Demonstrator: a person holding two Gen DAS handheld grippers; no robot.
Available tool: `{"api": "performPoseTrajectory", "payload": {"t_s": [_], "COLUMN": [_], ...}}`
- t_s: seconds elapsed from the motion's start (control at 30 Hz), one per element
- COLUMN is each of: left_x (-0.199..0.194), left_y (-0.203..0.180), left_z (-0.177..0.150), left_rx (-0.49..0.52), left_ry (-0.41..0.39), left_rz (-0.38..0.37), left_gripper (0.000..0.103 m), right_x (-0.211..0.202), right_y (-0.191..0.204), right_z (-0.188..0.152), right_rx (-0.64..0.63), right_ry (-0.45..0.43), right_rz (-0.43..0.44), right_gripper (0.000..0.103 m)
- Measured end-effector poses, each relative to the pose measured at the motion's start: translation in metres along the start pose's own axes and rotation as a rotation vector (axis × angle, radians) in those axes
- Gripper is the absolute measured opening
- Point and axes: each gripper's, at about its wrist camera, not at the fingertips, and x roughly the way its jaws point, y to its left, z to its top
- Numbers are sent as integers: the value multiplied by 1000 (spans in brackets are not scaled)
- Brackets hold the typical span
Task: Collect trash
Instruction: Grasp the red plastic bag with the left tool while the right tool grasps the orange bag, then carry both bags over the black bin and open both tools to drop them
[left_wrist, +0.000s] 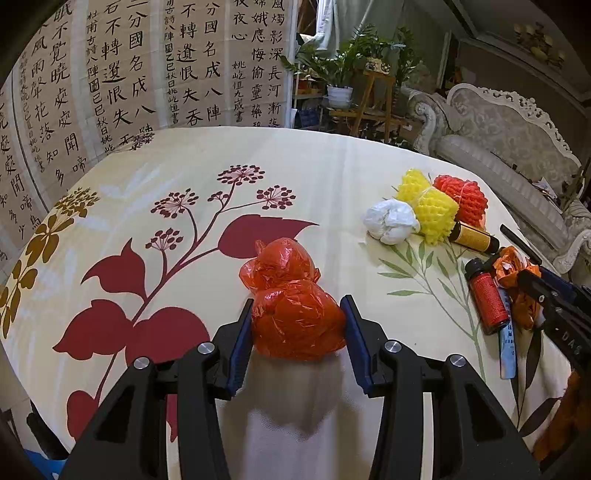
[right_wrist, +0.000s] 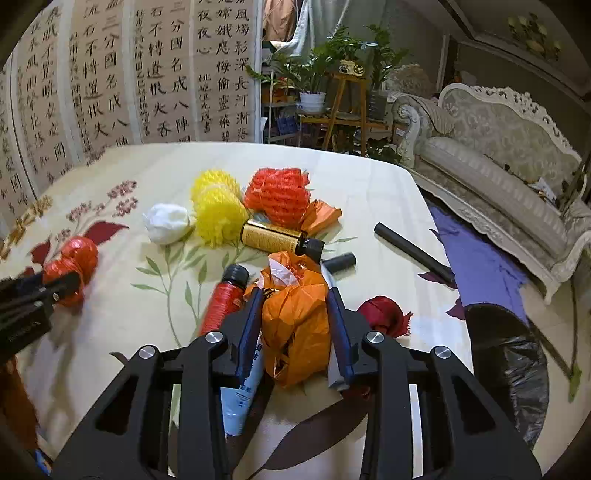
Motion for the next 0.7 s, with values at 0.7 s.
{"api": "performPoseTrajectory", "payload": {"t_s": [0.7], "left_x": [-37], "left_y": [-53], "left_z": [-1], "left_rx": [56], "left_ry": [-90], "left_rz": [-76], "left_gripper": [46], "right_x": [-78], "right_y": [-64], "right_z": [-12], "right_rx": [124], "right_ry": [-127], "right_rz": [-82], "right_gripper": [33]}}
